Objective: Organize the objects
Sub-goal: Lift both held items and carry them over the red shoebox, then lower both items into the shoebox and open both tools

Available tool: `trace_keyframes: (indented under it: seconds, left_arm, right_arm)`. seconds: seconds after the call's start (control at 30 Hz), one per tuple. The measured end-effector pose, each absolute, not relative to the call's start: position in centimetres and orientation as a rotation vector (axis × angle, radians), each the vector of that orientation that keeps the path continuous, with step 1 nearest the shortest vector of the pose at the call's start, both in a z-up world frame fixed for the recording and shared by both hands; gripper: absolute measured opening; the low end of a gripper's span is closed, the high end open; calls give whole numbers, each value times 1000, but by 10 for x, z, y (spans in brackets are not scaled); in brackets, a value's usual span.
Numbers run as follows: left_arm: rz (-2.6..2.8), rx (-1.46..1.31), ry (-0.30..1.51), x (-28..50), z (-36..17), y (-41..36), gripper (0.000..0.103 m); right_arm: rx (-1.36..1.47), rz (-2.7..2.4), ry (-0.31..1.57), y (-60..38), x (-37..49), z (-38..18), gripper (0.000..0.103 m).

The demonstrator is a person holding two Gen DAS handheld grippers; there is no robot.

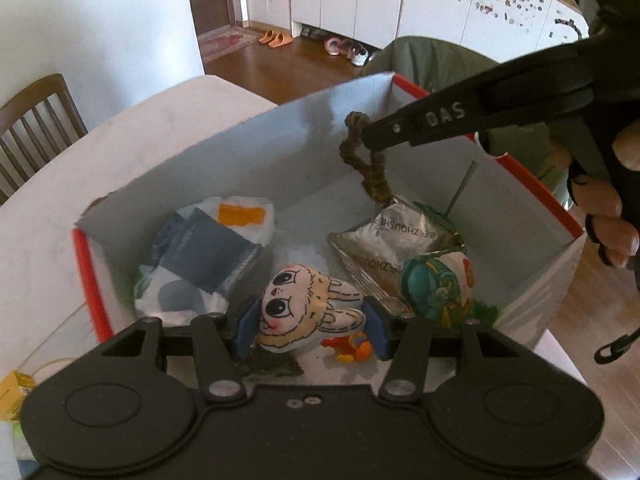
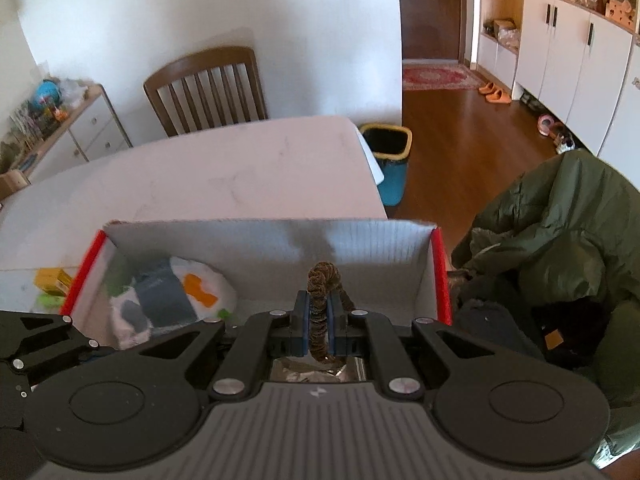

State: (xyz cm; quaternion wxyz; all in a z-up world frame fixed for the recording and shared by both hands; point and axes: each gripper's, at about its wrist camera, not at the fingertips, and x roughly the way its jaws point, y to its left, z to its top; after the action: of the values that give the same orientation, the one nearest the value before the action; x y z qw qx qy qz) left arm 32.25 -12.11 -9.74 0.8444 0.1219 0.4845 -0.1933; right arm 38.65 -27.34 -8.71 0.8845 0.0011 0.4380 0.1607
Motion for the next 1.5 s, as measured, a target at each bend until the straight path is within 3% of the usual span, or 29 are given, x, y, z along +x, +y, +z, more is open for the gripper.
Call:
trace_keyframes:
  seconds: [0.4,0.9,1.07,1.5]
  left_arm:
    - [-394,278,1096,341,-118,-128,53]
    - [-430,298,1185,348,-125,-132,56]
    - [-419,294,1152,342,-119,-129,65]
    - [-416,240,1049,326,-83,-117,77]
  right_arm:
    - [8,381,984,-270,395,-114,8]
    - [4,427,987,-277,380,-100,9]
    - [37,439,964,-285,370,-89,9]
    - [56,444,911,-292,341,-60,9]
